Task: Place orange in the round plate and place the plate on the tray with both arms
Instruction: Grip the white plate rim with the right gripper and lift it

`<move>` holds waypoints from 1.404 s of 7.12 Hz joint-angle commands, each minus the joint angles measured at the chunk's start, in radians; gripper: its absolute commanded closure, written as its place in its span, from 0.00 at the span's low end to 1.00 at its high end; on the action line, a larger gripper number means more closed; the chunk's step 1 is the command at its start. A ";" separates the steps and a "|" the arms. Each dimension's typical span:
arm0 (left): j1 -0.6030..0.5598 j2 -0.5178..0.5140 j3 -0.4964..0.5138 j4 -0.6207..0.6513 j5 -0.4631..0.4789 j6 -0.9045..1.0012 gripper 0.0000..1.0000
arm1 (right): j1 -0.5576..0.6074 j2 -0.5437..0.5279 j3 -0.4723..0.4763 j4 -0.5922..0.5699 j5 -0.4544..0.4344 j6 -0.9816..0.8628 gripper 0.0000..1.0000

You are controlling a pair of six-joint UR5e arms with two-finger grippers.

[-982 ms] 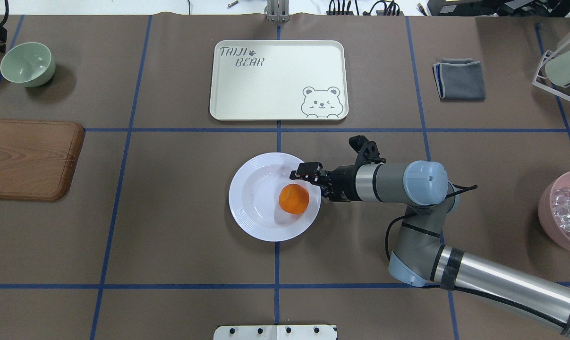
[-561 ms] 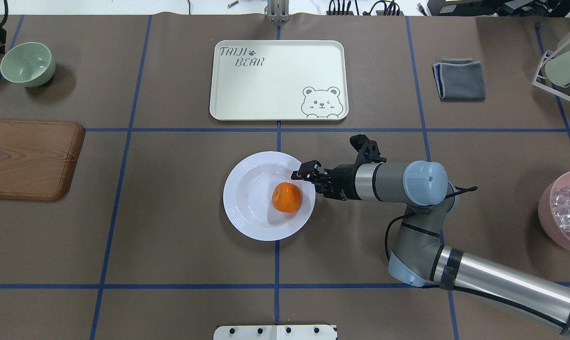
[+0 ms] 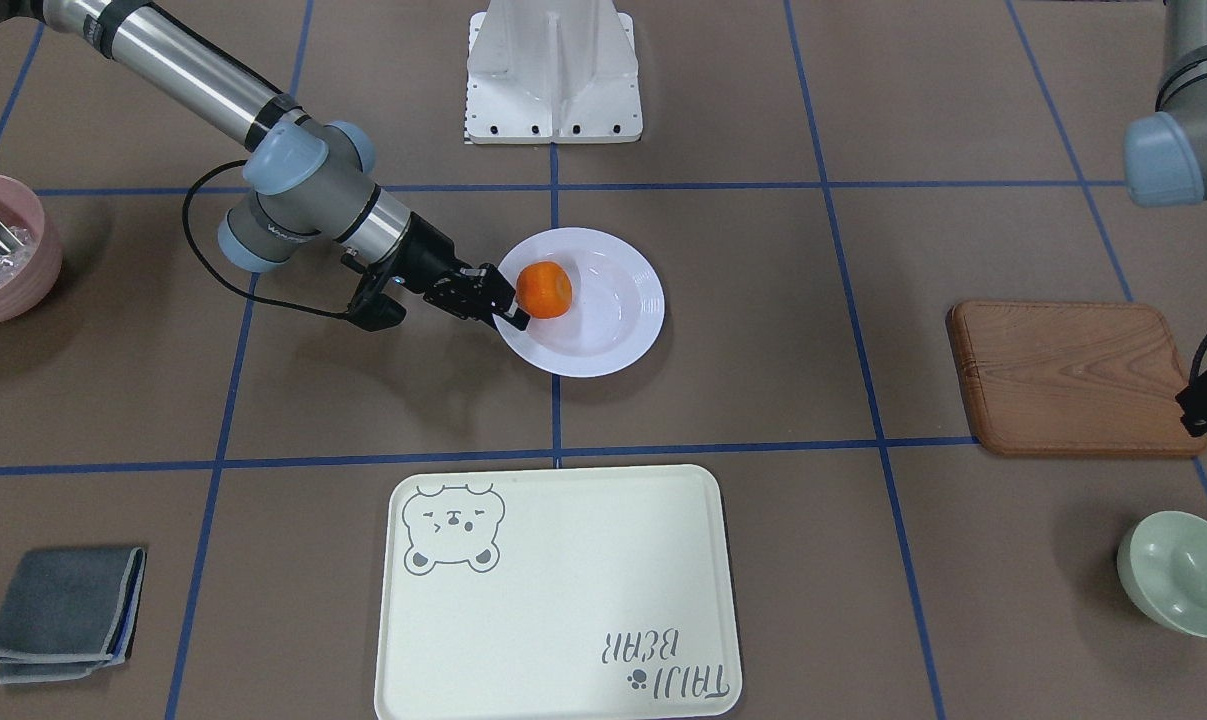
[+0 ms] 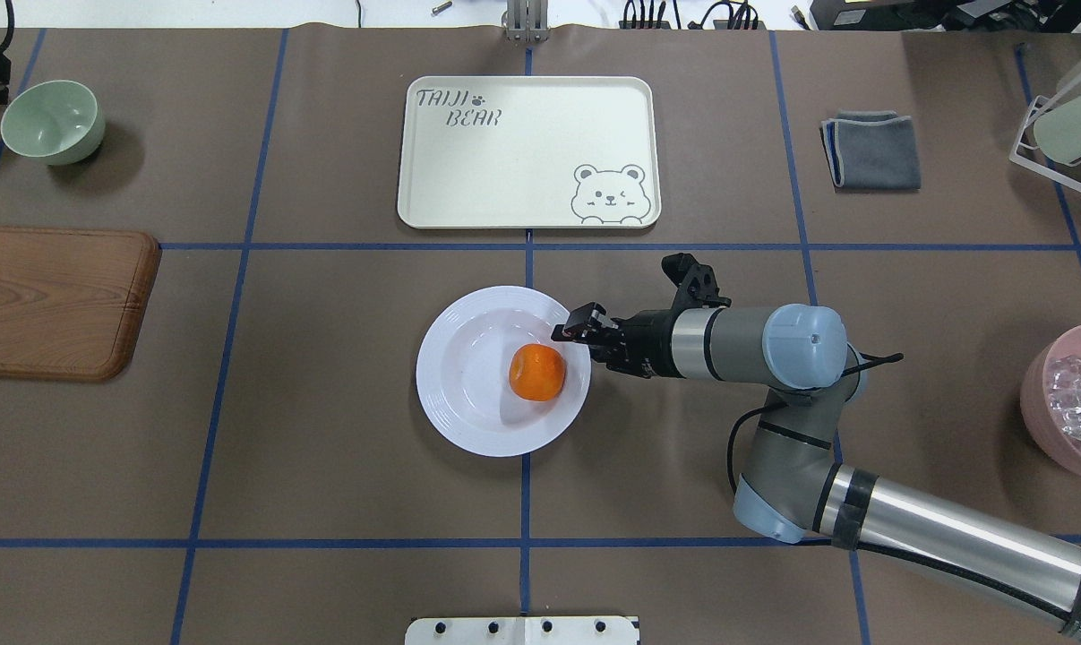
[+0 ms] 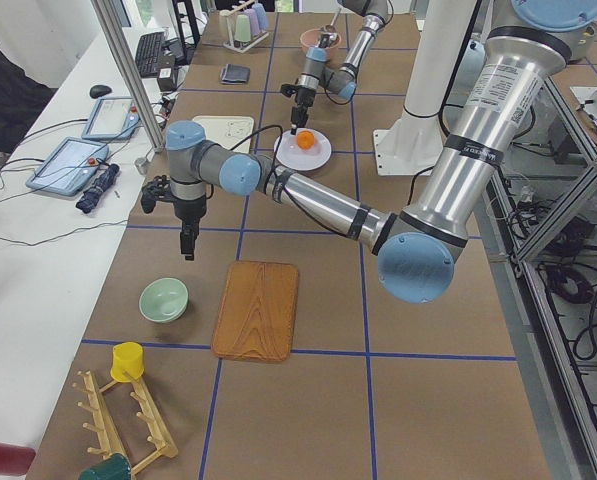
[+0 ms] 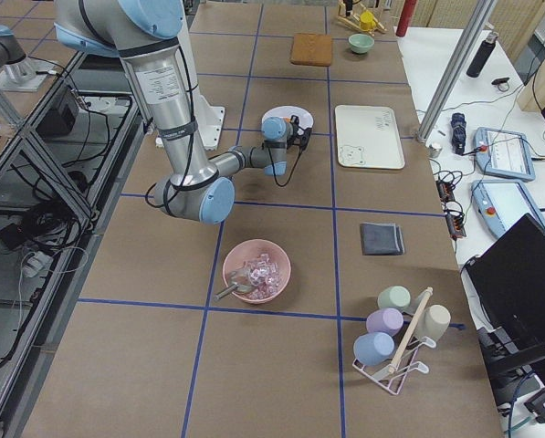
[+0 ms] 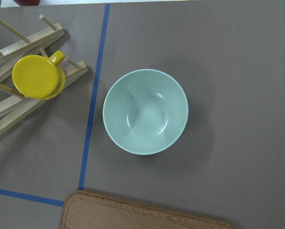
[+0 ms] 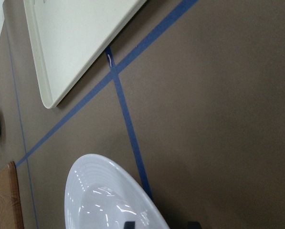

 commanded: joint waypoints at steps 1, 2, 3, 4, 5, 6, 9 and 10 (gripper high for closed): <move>0.000 0.001 -0.001 0.000 0.002 0.000 0.01 | 0.000 0.006 0.000 0.000 -0.008 0.000 0.77; 0.000 0.002 -0.001 0.000 0.000 0.000 0.01 | -0.002 0.006 0.000 0.000 -0.009 0.000 0.79; 0.000 0.002 0.001 0.000 0.000 0.000 0.01 | -0.004 0.006 0.000 0.000 -0.009 0.000 0.83; 0.000 0.002 0.004 0.000 0.002 0.000 0.01 | -0.005 0.007 0.002 0.002 -0.014 0.000 0.83; 0.000 0.002 0.004 0.000 0.002 0.000 0.01 | -0.005 0.009 0.002 0.020 -0.019 0.000 0.83; 0.000 0.002 0.004 0.000 0.002 0.000 0.01 | -0.005 0.009 0.002 0.032 -0.035 0.000 0.84; 0.000 0.002 0.004 -0.006 0.002 -0.002 0.01 | -0.005 0.010 0.002 0.068 -0.055 0.000 0.94; 0.000 0.002 0.006 -0.006 0.002 -0.002 0.01 | -0.007 0.010 0.002 0.068 -0.060 0.000 0.99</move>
